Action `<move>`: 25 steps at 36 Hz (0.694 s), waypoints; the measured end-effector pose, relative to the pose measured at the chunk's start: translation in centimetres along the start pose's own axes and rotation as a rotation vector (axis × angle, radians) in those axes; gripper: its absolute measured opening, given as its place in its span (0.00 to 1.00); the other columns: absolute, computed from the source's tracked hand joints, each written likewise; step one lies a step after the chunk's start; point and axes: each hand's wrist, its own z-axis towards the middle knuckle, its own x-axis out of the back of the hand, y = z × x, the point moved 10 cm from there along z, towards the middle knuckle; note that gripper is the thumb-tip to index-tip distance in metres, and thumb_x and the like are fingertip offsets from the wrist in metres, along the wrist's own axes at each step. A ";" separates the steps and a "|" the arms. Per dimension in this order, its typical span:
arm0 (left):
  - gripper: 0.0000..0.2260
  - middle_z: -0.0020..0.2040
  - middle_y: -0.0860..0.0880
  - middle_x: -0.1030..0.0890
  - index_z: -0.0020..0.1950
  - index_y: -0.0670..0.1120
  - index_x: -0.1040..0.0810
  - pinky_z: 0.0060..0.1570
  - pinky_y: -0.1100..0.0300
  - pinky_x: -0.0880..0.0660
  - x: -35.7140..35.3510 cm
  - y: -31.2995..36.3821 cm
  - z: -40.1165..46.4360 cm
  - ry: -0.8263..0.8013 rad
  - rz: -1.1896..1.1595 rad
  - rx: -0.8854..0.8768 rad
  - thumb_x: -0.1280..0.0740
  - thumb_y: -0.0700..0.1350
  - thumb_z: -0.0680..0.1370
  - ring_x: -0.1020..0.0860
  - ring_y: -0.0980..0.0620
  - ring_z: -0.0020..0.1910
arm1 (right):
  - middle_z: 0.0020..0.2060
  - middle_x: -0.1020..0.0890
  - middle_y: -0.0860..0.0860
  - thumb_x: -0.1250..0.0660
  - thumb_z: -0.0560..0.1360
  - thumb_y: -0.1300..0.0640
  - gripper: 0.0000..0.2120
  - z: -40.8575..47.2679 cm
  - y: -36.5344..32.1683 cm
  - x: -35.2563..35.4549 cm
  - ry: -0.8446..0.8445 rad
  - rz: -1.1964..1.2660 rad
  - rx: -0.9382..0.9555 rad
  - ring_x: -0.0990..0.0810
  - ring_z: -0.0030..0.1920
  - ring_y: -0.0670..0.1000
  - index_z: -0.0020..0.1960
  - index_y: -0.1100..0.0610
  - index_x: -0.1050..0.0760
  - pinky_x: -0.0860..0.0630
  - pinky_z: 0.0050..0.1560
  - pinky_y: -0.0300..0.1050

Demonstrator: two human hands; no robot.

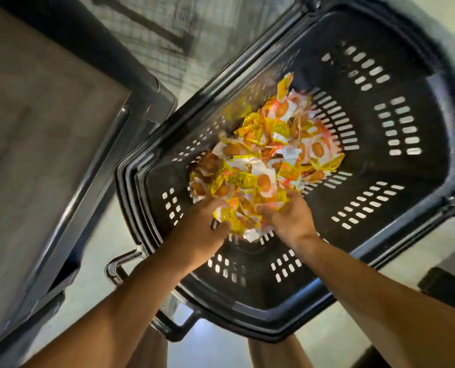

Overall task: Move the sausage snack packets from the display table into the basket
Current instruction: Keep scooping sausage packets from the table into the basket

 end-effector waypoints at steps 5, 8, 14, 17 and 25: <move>0.12 0.60 0.51 0.20 0.62 0.51 0.23 0.62 0.54 0.25 -1.8 -1.1 0.3 0.064 -0.355 0.228 0.31 0.42 0.79 0.22 0.55 0.59 | 0.59 0.16 0.53 0.29 0.74 0.74 0.35 -2.0 -0.1 2.3 -0.134 0.145 -0.071 0.17 0.59 0.55 0.75 0.51 0.31 0.18 0.58 0.58; 0.09 0.59 0.48 0.20 0.57 0.53 0.26 0.53 0.52 0.25 -3.2 -1.2 -0.3 0.100 -0.644 0.373 0.30 0.47 0.79 0.21 0.51 0.55 | 0.54 0.14 0.50 0.30 0.75 0.74 0.34 -3.2 -0.4 3.4 -0.172 0.241 -0.083 0.15 0.54 0.51 0.74 0.47 0.29 0.15 0.47 0.51; 0.27 0.59 0.46 0.15 0.60 0.53 0.15 0.61 0.39 0.23 -8.5 -0.5 -1.0 -0.235 -1.152 0.601 0.27 0.67 0.68 0.17 0.43 0.56 | 0.58 0.14 0.52 0.27 0.74 0.68 0.28 -5.8 -0.4 2.8 -0.403 0.365 -0.079 0.16 0.59 0.56 0.68 0.45 0.23 0.18 0.58 0.57; 0.20 0.64 0.43 0.18 0.60 0.49 0.16 0.52 0.47 0.18 -9.2 1.1 -0.5 -0.336 -1.381 0.471 0.27 0.61 0.75 0.18 0.42 0.60 | 0.58 0.15 0.51 0.26 0.74 0.67 0.28 -6.3 -0.3 2.8 -0.428 0.306 -0.047 0.16 0.60 0.56 0.69 0.45 0.24 0.20 0.61 0.57; 0.20 0.60 0.45 0.15 0.65 0.49 0.20 0.47 0.50 0.16 -6.4 0.1 0.3 -0.192 -1.148 0.394 0.26 0.42 0.74 0.16 0.45 0.57 | 0.57 0.14 0.50 0.27 0.75 0.66 0.25 -5.4 0.0 2.6 -0.387 0.117 -0.033 0.16 0.58 0.47 0.70 0.56 0.26 0.20 0.58 0.39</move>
